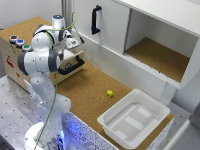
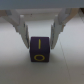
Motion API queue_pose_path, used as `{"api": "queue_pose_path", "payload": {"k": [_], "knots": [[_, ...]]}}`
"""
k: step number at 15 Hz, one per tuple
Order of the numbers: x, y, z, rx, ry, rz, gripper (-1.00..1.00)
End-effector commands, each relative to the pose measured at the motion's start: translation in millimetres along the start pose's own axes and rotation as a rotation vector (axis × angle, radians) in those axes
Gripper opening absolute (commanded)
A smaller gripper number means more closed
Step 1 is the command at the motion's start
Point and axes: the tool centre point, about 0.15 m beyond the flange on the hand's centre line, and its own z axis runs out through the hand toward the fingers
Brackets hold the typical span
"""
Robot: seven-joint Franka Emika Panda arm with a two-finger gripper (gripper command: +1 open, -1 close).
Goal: Move to the drawer, then place the purple object
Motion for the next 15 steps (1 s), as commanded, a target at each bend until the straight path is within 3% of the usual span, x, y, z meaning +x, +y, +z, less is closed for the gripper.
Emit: {"api": "queue_pose_path", "payload": {"k": [1, 6, 9, 11, 15], "knots": [[-12, -21, -6, -0.083, 0.023, -0.129, 1.00], [-36, -20, -78, -0.138, 0.107, -0.013, 1.00], [-62, -18, -111, -0.197, 0.116, 0.086, 1.00], [-82, -5, -121, -0.208, 0.116, 0.219, 1.00], [-136, 27, -108, -0.159, 0.076, 0.538, 1.00]]}}
